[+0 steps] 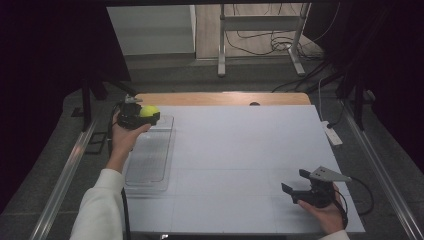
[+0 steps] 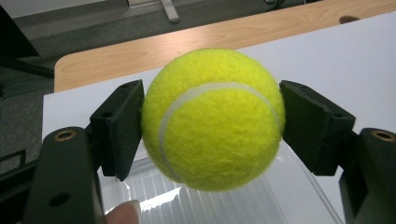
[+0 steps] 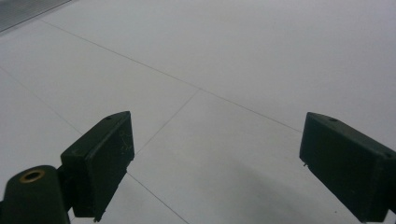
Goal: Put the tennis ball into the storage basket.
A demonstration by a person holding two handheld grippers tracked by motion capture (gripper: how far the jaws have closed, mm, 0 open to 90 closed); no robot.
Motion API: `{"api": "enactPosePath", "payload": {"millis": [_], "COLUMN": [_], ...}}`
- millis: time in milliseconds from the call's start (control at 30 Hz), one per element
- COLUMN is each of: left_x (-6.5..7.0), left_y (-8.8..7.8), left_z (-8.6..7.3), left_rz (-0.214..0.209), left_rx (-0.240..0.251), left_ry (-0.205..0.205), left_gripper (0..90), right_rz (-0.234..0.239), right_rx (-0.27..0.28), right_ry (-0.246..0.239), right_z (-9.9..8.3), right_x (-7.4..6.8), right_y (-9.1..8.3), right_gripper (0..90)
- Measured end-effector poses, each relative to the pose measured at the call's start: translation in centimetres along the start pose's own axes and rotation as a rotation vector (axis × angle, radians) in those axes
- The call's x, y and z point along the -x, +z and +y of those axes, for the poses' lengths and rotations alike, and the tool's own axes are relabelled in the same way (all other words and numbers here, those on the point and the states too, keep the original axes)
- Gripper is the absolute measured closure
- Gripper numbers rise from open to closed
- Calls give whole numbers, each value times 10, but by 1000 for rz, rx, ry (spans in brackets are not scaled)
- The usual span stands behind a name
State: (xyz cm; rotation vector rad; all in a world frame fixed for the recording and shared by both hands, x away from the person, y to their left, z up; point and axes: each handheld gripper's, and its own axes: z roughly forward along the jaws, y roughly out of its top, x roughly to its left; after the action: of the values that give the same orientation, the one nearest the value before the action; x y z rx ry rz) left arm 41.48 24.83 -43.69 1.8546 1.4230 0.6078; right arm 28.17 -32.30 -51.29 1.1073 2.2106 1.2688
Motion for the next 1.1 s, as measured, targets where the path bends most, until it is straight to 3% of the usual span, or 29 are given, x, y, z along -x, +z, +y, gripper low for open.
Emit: {"api": "enactPosePath", "payload": {"millis": [1100], "left_x": [-16], "left_y": [20], "left_z": [-11], "left_rz": [61], "left_rx": [-99], "left_ry": [-38], "left_gripper": [271], "right_rz": [0], "right_rx": [0], "right_ry": [1], "right_z": [0], "right_x": [0], "right_y": [0], "right_gripper": [103]}}
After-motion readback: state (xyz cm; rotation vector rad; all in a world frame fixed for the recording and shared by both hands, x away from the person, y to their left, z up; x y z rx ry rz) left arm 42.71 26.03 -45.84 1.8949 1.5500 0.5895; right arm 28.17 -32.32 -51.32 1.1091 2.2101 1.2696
